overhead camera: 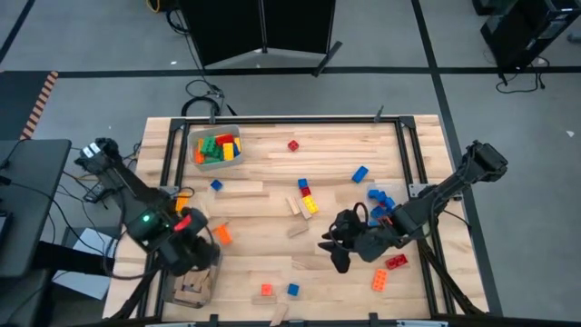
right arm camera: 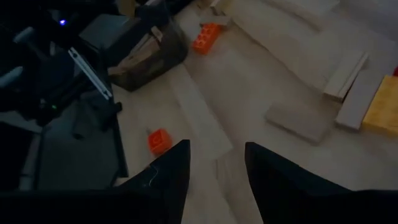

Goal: Sort blocks by size
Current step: Put the brown block into the black bin, then put the small blue game piece into the transparent bin

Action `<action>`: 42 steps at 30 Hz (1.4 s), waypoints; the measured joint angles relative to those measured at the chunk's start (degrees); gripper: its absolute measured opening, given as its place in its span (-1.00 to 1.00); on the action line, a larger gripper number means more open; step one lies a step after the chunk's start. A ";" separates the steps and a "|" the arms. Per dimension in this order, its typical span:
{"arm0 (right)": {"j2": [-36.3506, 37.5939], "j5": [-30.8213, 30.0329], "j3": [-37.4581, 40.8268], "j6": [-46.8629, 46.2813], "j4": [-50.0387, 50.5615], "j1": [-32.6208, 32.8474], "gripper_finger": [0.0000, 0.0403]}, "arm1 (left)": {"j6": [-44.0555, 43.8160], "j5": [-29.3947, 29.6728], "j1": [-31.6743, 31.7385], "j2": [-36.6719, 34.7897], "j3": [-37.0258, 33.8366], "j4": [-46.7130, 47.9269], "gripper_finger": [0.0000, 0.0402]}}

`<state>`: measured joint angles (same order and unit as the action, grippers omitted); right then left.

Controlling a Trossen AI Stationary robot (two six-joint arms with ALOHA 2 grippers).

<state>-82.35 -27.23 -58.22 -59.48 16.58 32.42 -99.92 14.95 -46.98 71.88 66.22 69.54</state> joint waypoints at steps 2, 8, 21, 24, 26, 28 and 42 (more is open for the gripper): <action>0.00 -1.26 0.00 -1.66 0.16 1.09 -0.17 | -2.63 -1.85 -1.72 0.00 0.00 1.01 -0.70; -0.02 -5.12 0.00 -7.24 0.15 4.56 -0.17 | -9.42 -3.77 -5.58 0.71 0.00 1.18 -0.70; -0.02 -6.83 0.00 -13.84 -0.35 6.87 -0.17 | -11.33 -13.11 -6.92 8.20 -8.60 -13.08 -0.56; -0.02 -6.96 0.00 -13.89 -0.33 6.87 -0.17 | -11.30 -13.11 -7.11 8.17 -9.25 -16.31 -0.56; -0.02 -7.88 0.00 -13.91 -0.54 6.85 -0.17 | -11.28 -13.09 -7.23 8.15 -9.25 -16.11 -0.55; -0.02 -8.40 0.00 -13.91 -0.89 6.85 -0.17 | -11.28 -13.11 -7.24 8.15 -9.27 -15.86 -0.55; -0.02 -8.76 0.00 -13.90 -1.53 6.96 -0.17 | -11.13 -13.52 -7.24 8.13 -9.29 -12.89 -0.29</action>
<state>-82.37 -35.99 -58.22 -73.38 15.05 39.38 -111.04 1.43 -54.22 80.01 56.93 56.65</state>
